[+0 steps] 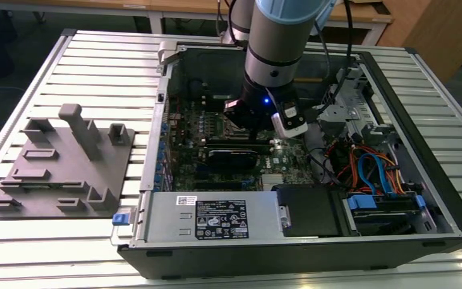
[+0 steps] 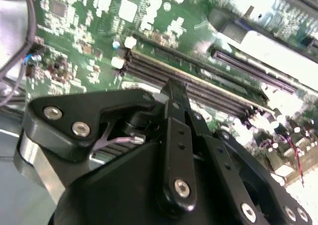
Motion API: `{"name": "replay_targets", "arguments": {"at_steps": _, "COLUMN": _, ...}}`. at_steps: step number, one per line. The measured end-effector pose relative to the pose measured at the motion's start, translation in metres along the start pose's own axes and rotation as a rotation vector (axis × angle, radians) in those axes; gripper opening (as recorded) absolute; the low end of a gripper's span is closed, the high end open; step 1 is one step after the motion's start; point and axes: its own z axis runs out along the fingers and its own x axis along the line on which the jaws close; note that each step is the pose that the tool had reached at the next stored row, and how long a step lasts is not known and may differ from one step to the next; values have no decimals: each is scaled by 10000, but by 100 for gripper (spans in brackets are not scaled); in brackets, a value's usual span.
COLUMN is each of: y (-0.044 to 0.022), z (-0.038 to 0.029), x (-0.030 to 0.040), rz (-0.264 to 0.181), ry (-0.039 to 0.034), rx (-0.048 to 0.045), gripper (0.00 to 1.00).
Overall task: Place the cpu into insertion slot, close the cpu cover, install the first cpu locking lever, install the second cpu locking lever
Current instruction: 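Install the second cpu locking lever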
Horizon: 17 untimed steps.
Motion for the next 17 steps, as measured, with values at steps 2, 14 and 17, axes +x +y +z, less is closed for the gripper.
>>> {"name": "replay_targets", "arguments": {"at_steps": 2, "y": 0, "z": 0, "x": 0, "rz": 0, "ry": 1, "rx": 1, "gripper": 10}}
{"name": "replay_targets", "arguments": {"at_steps": 14, "y": -3, "z": 2, "x": 26, "rz": 3, "ry": 26, "rx": -224, "gripper": 10}}
{"name": "replay_targets", "arguments": {"at_steps": 17, "y": -3, "z": 2, "x": 26, "rz": 3, "ry": 26, "rx": -224, "gripper": 10}}
